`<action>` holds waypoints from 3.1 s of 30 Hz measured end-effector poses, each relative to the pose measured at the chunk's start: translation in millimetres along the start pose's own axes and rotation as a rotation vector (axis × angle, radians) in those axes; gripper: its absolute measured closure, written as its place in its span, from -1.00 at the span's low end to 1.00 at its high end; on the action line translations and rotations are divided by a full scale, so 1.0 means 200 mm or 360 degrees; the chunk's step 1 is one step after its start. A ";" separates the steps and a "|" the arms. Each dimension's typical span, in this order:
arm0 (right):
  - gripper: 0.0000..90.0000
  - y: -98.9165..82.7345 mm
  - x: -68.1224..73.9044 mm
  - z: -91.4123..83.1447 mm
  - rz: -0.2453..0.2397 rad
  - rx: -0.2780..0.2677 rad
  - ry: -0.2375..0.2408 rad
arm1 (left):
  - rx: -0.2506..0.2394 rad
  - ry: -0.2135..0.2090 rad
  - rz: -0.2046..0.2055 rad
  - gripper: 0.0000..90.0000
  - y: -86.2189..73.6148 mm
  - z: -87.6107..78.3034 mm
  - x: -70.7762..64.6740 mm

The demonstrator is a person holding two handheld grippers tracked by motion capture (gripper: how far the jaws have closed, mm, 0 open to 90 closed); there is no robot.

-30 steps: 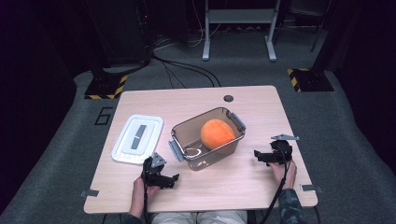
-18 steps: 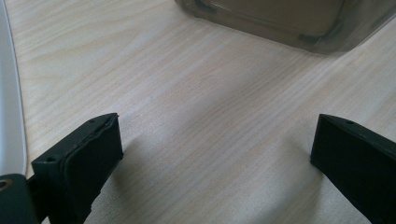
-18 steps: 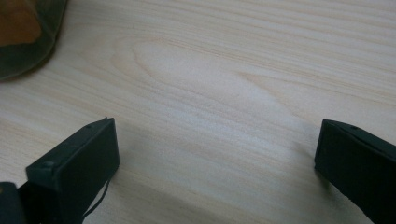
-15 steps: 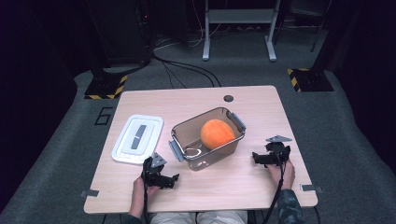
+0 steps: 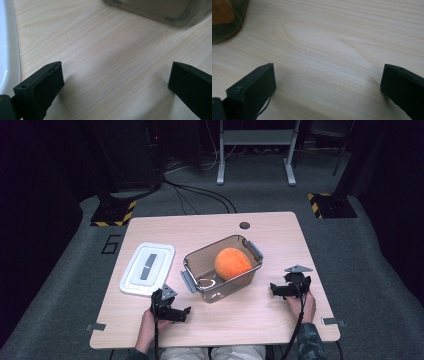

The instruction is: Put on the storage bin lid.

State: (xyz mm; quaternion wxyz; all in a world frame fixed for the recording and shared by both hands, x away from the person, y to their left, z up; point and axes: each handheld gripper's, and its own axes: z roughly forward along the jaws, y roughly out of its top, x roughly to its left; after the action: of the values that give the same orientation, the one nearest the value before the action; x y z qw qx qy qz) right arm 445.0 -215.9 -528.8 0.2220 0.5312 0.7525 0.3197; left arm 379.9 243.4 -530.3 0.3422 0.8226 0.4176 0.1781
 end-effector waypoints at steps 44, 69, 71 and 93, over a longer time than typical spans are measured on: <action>-1.00 0.00 0.00 0.00 -0.0012 0.0000 0.0010 | -0.0052 0.0123 -0.0313 -0.99 0.24 -0.10 0.66; -1.00 0.00 0.00 0.00 -0.0016 0.0002 0.0014 | 0.0056 0.0204 -0.0436 -0.86 0.28 0.06 0.87; -1.00 0.00 0.00 0.00 -0.0016 0.0001 0.0014 | 0.0043 0.0216 -0.0417 -0.62 0.27 0.06 0.88; -1.00 0.00 0.00 0.00 -0.0012 0.0000 0.0012 | 0.0058 0.0375 -0.0357 0.48 0.25 0.07 0.85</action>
State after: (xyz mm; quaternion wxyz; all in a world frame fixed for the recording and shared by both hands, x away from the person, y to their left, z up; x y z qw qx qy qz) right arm 445.7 -215.9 -528.8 0.2204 0.5271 0.7554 0.3208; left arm 515.6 354.3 -503.6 0.2935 0.7503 0.5474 0.2263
